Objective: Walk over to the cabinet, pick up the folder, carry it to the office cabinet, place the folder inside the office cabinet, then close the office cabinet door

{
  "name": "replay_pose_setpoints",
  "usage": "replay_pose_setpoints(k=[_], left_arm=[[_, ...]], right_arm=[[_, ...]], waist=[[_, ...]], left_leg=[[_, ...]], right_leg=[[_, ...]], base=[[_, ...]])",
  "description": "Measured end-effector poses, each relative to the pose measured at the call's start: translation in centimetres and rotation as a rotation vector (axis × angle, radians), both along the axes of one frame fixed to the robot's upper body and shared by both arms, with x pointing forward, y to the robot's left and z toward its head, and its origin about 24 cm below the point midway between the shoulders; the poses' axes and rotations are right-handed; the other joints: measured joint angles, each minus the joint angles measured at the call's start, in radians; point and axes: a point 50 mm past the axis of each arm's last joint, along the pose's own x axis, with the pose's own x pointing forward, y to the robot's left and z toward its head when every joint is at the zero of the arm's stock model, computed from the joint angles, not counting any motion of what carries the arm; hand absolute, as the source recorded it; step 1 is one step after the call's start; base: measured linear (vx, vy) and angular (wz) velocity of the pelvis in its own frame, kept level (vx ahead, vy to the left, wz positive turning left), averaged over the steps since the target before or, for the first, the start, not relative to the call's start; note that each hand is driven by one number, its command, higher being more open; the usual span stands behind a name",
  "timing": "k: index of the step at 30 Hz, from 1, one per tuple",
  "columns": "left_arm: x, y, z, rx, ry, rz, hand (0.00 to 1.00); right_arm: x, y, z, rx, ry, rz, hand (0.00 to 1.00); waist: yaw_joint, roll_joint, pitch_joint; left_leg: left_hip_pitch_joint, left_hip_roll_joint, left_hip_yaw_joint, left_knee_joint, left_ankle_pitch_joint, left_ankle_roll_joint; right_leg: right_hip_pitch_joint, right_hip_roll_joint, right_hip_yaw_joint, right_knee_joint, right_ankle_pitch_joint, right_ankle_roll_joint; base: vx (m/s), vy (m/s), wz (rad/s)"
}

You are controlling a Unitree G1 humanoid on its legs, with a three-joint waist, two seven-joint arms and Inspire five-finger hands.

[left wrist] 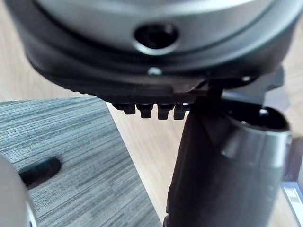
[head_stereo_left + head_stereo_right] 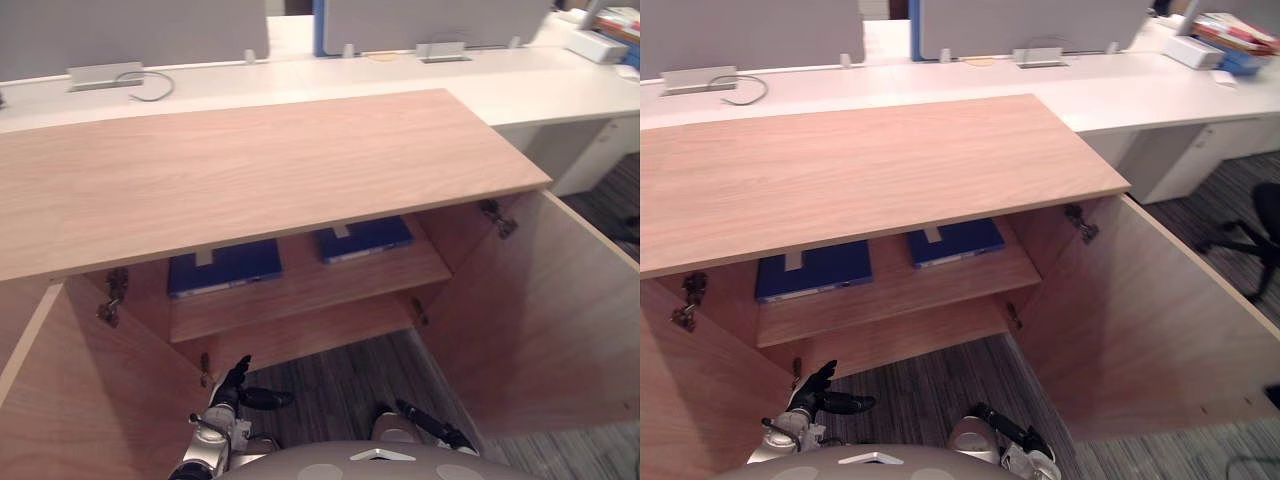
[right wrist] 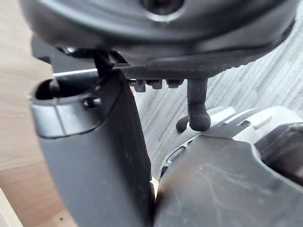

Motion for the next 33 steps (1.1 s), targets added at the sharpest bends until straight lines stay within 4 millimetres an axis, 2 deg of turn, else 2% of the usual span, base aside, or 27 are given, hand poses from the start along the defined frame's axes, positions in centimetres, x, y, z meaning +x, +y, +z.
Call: replay_pose_setpoints(k=[1,2,4,5,6,7,8,9,10,11,12,13,15,16,19,21,23,28,30,31,32,33], left_arm=[[0.1,-0.3,0.0,-0.002,0.001,-0.014,1.0],[0.0,-0.4,-0.1,-0.003,0.011,-0.017,1.0],[0.1,-0.4,0.0,-0.006,0.01,-0.023,1.0],[0.4,-0.5,0.2,-0.01,-0.004,-0.032,1.0],[0.5,-0.4,0.3,-0.009,-0.013,-0.034,1.0],[0.7,-0.2,0.4,-0.007,-0.016,-0.041,1.0],[0.7,-1.1,0.2,-0.032,-0.007,-0.051,1.0],[0.5,-1.8,0.1,-0.058,-0.002,-0.05,1.0],[0.5,-2.2,0.0,-0.07,0.007,-0.059,1.0],[0.4,-2.1,0.0,-0.066,0.011,-0.062,1.0],[0.6,-1.5,0.1,-0.047,0.01,-0.072,1.0],[0.4,-1.4,0.0,-0.04,0.02,-0.082,1.0],[0.2,-2.4,-0.1,-0.064,0.031,-0.099,1.0],[0.2,-2.9,-0.2,-0.071,0.038,-0.116,1.0],[0.4,-3.4,-0.1,-0.081,0.032,-0.14,1.0],[0.6,-3.3,-0.1,-0.077,0.027,-0.135,1.0],[0.6,-3.2,-0.1,-0.072,0.025,-0.117,1.0],[0.3,-2.7,-0.2,-0.067,0.028,-0.046,1.0],[0.3,-2.6,-0.2,-0.065,0.023,-0.035,1.0],[0.5,-2.8,-0.1,-0.071,0.013,-0.027,1.0],[0.6,-2.9,-0.1,-0.083,0.007,-0.001,1.0],[0.6,-2.9,-0.1,-0.083,0.007,0.006,1.0]], right_arm=[[0.4,0.0,0.1,0.005,-0.012,0.0,1.0],[0.0,-0.2,0.0,0.014,-0.015,-0.033,1.0],[-0.6,-0.4,-0.1,0.003,0.006,-0.027,1.0],[-0.8,-0.6,-0.1,-0.007,0.017,-0.008,1.0],[-0.7,-0.5,-0.1,-0.011,0.019,0.013,1.0],[-0.7,-0.4,-0.1,-0.016,0.028,0.049,1.0],[0.0,-1.4,0.2,-0.049,0.02,0.082,1.0],[0.1,-2.3,0.3,-0.067,0.02,0.08,1.0],[-0.6,-2.7,0.3,-0.068,0.027,0.054,1.0],[-0.9,-2.5,0.2,-0.071,0.041,0.053,1.0],[-1.5,-2.0,0.0,-0.062,0.077,0.065,1.0],[-1.7,-1.6,-0.1,-0.051,0.091,0.089,1.0],[-1.9,-1.4,-0.2,-0.043,0.092,0.085,1.0],[-2.2,-1.2,-0.3,-0.03,0.096,0.073,1.0],[-2.6,-0.7,-0.4,-0.016,0.103,0.094,1.0],[-2.6,-0.6,-0.4,-0.016,0.102,0.108,1.0],[-2.3,-0.7,-0.3,-0.023,0.086,0.108,1.0],[-2.3,-1.2,-0.2,-0.039,0.074,0.09,1.0],[-2.3,-1.3,-0.2,-0.038,0.069,0.059,1.0],[-2.2,-1.6,-0.1,-0.045,0.064,0.044,1.0],[-2.2,-2.0,-0.1,-0.057,0.06,0.031,1.0],[-2.3,-1.9,-0.1,-0.057,0.06,0.013,1.0]], waist=[[-0.001,0.014,0.012],[-0.012,0.023,0.016],[-0.011,0.023,0.015],[0.006,0.014,0.013],[0.012,0.005,0.014],[0.018,-0.014,0.007],[0.034,0.079,-0.003],[0.029,0.089,0.0],[0.016,0.077,-0.005],[0.013,0.066,-0.012],[0.026,0.025,-0.03],[0.034,0.023,-0.053],[0.033,0.059,-0.063],[0.028,0.067,-0.068],[0.028,0.049,-0.072],[0.028,0.045,-0.071],[0.03,0.052,-0.066],[0.034,0.077,-0.052],[0.034,0.075,-0.046],[0.043,0.091,-0.04],[0.053,0.104,-0.033],[0.053,0.104,-0.032]], left_leg=[[-0.011,0.026,0.045,0.015,0.003,0.013],[-0.008,0.054,0.053,0.03,0.008,0.006],[-0.005,0.086,0.072,0.046,0.011,-0.008],[-0.006,0.086,0.092,0.044,0.01,-0.019],[-0.005,0.077,0.102,0.044,0.002,-0.029],[-0.031,0.049,0.081,0.046,-0.014,-0.034],[-0.085,0.095,0.04,0.043,-0.002,-0.013],[-0.09,0.112,0.068,0.042,0.01,-0.006],[-0.088,0.094,0.089,0.031,0.027,-0.007],[-0.089,0.081,0.101,0.028,0.029,-0.008],[-0.102,0.074,0.132,0.032,0.033,-0.023],[-0.125,0.083,0.156,0.019,0.05,-0.047],[-0.144,0.128,0.146,0.012,0.064,-0.041],[-0.136,0.147,0.159,0.014,0.067,-0.046],[-0.134,0.168,0.162,0.034,0.067,-0.049],[-0.143,0.183,0.157,0.06,0.064,-0.054],[-0.156,0.201,0.147,0.107,0.048,-0.07],[-0.158,0.227,0.116,0.155,0.026,-0.081],[-0.189,0.218,-0.002,0.173,0.017,-0.078],[-0.213,0.199,-0.153,0.185,-0.013,-0.085],[-0.22,0.184,-0.251,0.188,-0.039,-0.11],[-0.221,0.178,-0.253,0.19,-0.039,-0.109]], right_leg=[[-0.012,-0.008,-0.065,0.067,-0.069,-0.061],[-0.026,-0.029,-0.145,0.262,-0.165,-0.079],[0.004,-0.048,-0.208,0.416,-0.246,-0.077],[0.016,-0.062,-0.228,0.419,-0.271,-0.064],[0.01,-0.058,-0.229,0.39,-0.279,-0.052],[0.02,-0.01,-0.227,0.263,-0.275,-0.018],[0.015,0.064,-0.223,0.164,-0.238,-0.018],[-0.003,0.041,-0.24,0.277,-0.292,-0.061],[-0.001,-0.056,-0.262,0.471,-0.351,-0.063],[0.018,-0.09,-0.264,0.478,-0.356,-0.043],[0.026,-0.092,-0.245,0.398,-0.386,0.038],[0.041,-0.024,-0.233,0.246,-0.386,0.077],[0.067,0.073,-0.21,0.105,-0.298,0.058],[0.086,0.103,-0.199,0.051,-0.271,0.053],[0.146,0.147,-0.198,-0.072,-0.214,0.046],[0.168,0.157,-0.199,-0.112,-0.196,0.044],[0.176,0.164,-0.2,-0.112,-0.195,0.043],[0.191,0.188,-0.197,-0.114,-0.193,0.036],[0.182,0.192,-0.199,-0.115,-0.189,0.028],[0.178,0.196,-0.196,-0.114,-0.184,0.021],[0.171,0.199,-0.187,-0.113,-0.175,0.021],[0.17,0.195,-0.186,-0.113,-0.171,0.022]], base=[[-0.12,0.033,-0.57],[-0.07,0.023,-0.41],[-0.02,-0.012,-0.29],[-0.02,-0.035,-0.56],[-0.06,-0.054,-0.88],[-0.09,-0.082,-1.26],[-0.09,-0.076,-1.33],[-0.03,-0.037,-0.99],[0.03,-0.008,-0.47],[0.05,-0.099,-0.59],[-0.01,-0.202,-0.9],[-0.02,-0.238,-0.95],[0.03,-0.181,-0.78],[0.04,-0.132,-0.59],[-0.01,-0.076,-0.13],[-0.02,-0.045,0.04],[-0.01,-0.021,0.01],[-0.07,-0.034,0.0],[-0.07,0.004,0.09],[-0.04,0.086,-0.06],[-0.04,0.119,-0.1],[-0.06,0.153,-0.11]])
